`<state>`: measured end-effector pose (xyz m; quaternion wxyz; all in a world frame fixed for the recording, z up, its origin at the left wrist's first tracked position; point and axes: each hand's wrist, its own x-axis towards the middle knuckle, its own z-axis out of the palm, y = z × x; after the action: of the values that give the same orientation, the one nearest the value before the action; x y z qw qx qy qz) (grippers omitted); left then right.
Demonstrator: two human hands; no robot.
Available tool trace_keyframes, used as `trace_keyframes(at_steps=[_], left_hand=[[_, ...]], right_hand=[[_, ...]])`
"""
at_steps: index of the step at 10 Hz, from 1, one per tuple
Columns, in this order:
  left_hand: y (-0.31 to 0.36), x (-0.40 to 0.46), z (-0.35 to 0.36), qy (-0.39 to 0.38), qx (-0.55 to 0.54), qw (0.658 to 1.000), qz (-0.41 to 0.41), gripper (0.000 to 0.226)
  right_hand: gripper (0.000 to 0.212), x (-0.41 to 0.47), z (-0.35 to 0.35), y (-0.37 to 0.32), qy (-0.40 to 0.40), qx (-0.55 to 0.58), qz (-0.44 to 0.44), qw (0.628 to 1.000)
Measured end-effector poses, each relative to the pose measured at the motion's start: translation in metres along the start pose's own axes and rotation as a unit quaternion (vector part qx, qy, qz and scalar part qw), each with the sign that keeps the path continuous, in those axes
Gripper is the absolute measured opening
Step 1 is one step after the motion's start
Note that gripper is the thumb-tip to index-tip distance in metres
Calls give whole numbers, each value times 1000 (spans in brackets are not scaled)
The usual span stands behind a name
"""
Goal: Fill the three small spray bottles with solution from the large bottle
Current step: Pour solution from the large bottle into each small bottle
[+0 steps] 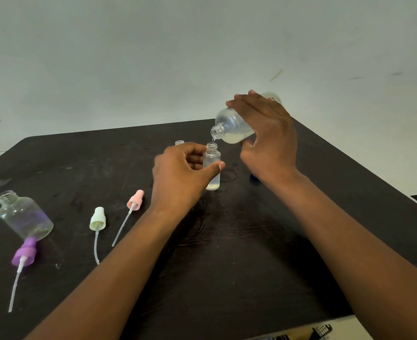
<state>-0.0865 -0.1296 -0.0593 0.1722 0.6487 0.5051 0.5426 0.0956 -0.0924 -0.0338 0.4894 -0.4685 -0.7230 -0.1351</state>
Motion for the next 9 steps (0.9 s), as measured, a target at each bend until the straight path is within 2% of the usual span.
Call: trace_keyframes(at_steps=[9], left_hand=[[-3, 1, 1, 4, 8, 1000, -16, 31]], right_hand=[[74, 0, 1, -1, 5, -5, 1, 1000]])
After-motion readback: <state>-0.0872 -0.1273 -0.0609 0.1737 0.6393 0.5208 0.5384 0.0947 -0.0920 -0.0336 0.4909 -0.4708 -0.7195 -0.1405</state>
